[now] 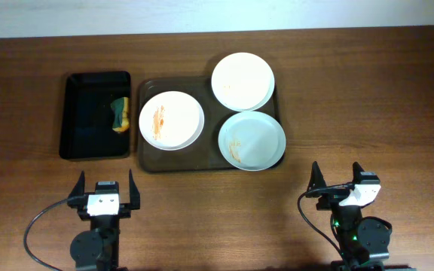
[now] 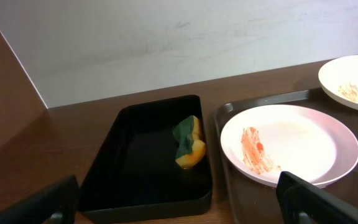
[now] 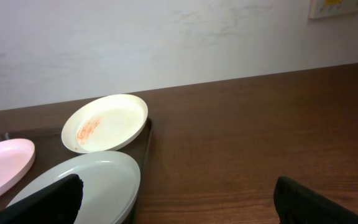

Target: Clean dirty plates on tray and stack at the side

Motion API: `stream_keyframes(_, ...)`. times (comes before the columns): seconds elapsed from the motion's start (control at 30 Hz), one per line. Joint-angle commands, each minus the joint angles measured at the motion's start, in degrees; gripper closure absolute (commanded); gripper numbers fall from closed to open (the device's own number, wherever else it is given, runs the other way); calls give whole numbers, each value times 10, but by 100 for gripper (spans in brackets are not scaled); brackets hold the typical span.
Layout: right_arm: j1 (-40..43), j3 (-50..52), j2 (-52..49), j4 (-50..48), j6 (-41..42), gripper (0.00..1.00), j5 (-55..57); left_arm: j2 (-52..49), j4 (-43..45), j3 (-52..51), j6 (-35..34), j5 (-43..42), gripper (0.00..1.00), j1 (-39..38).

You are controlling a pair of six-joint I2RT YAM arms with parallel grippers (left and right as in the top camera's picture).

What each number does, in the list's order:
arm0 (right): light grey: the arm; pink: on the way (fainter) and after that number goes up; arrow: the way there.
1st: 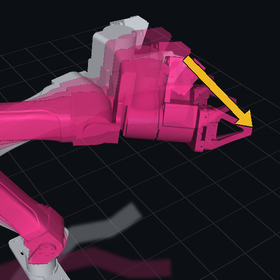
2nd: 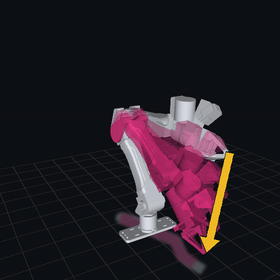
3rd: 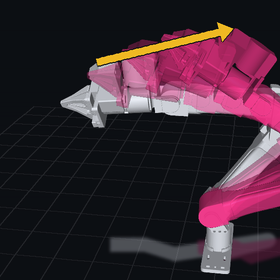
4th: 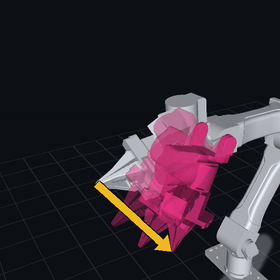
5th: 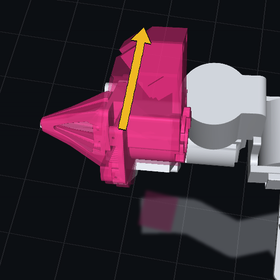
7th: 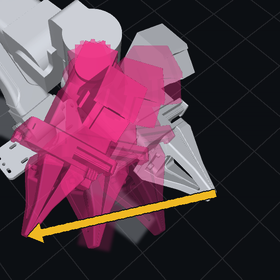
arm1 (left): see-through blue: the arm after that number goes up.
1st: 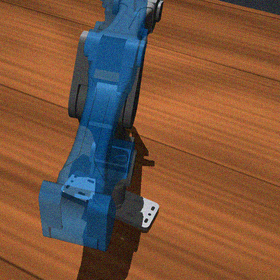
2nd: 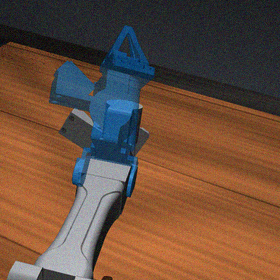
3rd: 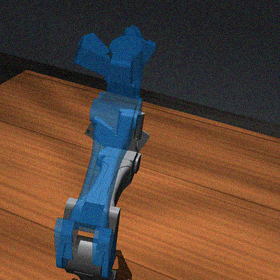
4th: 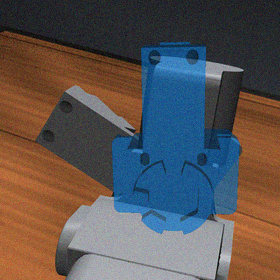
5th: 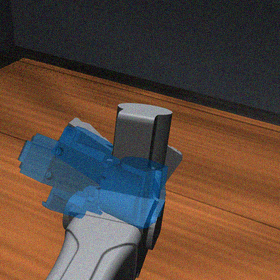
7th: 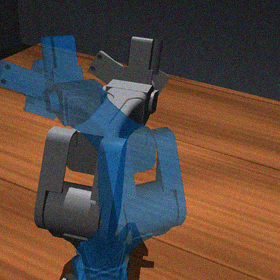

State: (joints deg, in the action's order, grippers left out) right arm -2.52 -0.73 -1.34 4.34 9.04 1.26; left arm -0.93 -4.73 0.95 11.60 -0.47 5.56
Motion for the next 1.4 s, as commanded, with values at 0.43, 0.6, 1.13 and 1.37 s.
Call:
stream_keyframes(0.43,-5,4,3,2,4,1,5,6,0,-4,9,2,1,-3)
stream_keyframes(0.6,-5,4,3,2,4,2,5,6,0,-4,9,2,1,-3)
stream_keyframes(1.13,-5,4,3,-11,4,2,10,6,10,-4,9,-56,1,-3)
stream_keyframes(1.37,-5,-7,3,-72,3,2,-73,3,105,9,9,-209,1,-3)
